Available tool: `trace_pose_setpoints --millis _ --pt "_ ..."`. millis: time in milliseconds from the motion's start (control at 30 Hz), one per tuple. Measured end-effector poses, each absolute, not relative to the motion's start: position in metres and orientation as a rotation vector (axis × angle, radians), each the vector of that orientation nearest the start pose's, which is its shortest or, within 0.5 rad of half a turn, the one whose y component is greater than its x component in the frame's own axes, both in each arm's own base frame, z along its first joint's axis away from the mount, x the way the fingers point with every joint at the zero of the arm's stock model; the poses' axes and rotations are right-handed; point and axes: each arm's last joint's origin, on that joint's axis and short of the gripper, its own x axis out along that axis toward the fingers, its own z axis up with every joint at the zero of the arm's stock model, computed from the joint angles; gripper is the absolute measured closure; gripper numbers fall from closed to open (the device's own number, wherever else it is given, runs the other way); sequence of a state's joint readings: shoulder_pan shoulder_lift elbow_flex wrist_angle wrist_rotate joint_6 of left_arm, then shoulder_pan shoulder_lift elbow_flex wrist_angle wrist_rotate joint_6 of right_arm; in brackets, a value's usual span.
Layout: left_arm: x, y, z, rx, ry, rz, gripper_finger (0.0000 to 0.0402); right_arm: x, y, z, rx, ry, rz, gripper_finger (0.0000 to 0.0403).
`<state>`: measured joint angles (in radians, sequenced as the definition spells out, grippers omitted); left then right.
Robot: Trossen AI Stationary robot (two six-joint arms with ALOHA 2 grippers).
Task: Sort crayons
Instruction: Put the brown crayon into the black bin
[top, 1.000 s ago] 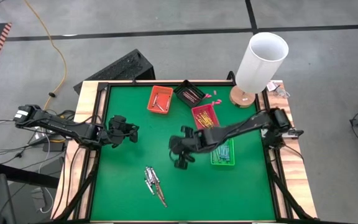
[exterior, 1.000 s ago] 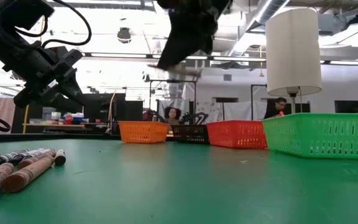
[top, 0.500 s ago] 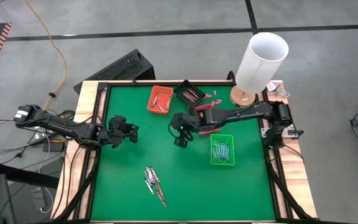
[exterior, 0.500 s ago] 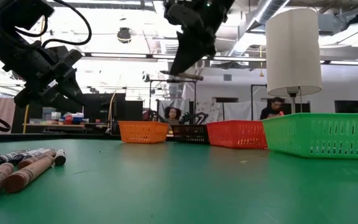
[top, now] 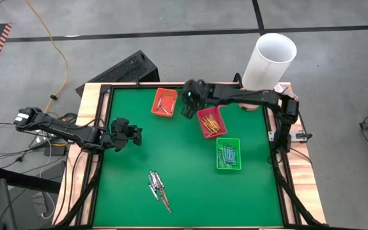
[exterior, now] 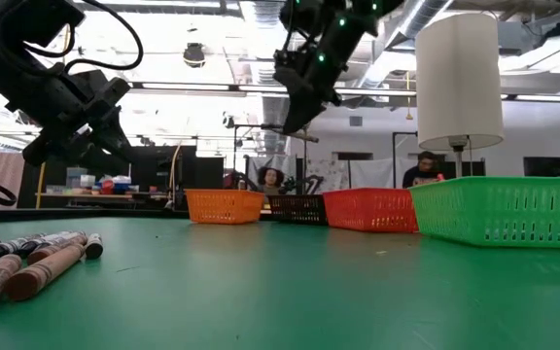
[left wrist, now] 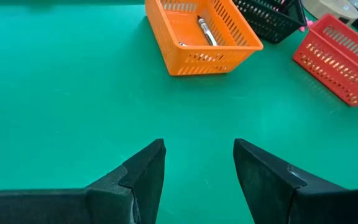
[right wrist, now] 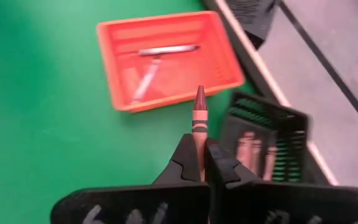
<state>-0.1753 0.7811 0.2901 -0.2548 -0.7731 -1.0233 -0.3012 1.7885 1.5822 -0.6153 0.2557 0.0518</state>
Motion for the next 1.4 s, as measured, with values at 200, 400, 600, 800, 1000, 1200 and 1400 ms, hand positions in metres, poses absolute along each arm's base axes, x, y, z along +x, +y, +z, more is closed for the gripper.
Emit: trace_pose_setpoints --millis 200,400,600,800,1000,1200,1400 --pt "0.143 -0.004 0.167 -0.603 0.301 0.848 0.0221 0.357 -0.173 0.301 0.118 0.795 -0.599 0.0403" --pt "0.142 -0.003 0.168 -0.579 0.265 0.890 0.0221 0.342 -0.205 0.302 0.158 0.765 -0.620 0.0403" --pt "0.142 -0.003 0.168 -0.567 0.245 0.913 0.0221 0.348 -0.228 0.277 0.175 0.787 -0.607 0.0403" --pt "0.142 -0.003 0.168 -0.567 0.244 0.912 0.0221 0.358 -0.242 0.231 0.193 0.919 -0.592 0.0403" --pt "0.142 -0.003 0.168 -0.568 0.244 0.912 0.0221 0.362 -0.246 0.205 0.208 0.988 -0.581 0.0403" --pt "0.142 -0.002 0.169 -0.571 0.239 0.914 0.0221 0.362 -0.245 0.197 0.223 1.030 -0.570 0.0403" --pt "0.142 -0.002 0.169 -0.566 0.230 0.925 0.0221 0.362 -0.244 0.197 0.228 1.036 -0.563 0.0399"
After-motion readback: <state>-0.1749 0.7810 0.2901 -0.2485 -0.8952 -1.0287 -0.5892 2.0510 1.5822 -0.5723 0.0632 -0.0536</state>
